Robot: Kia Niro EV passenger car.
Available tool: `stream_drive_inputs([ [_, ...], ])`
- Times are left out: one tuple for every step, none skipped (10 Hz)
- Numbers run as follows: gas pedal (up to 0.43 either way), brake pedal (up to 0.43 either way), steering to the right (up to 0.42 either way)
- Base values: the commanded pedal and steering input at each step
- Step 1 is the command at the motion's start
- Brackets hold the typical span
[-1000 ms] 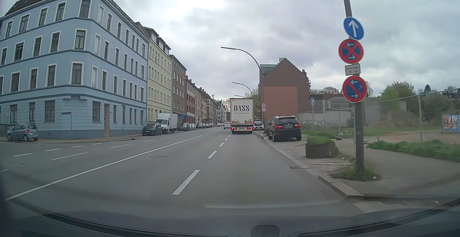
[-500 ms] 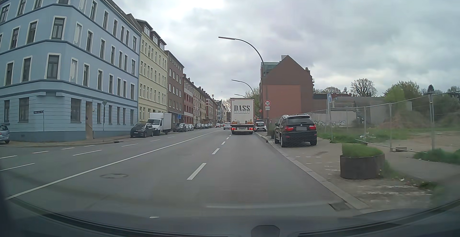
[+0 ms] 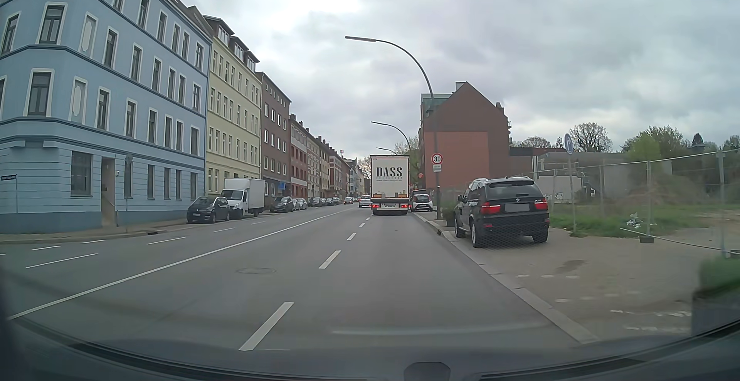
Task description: Follow the waypoints while adhering to traffic rules and regulations
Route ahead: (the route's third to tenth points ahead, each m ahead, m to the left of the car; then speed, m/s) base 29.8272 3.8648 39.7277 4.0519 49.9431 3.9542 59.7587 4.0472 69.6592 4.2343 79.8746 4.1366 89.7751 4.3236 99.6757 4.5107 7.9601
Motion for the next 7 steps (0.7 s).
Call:
stream_drive_inputs([
  [0.087,0.000,-0.003],
  [0.087,0.000,-0.003],
  [0.087,0.000,-0.003],
  [0.087,0.000,-0.004],
  [0.087,0.000,-0.004],
  [0.087,0.000,-0.004],
  [0.087,0.000,-0.004],
])
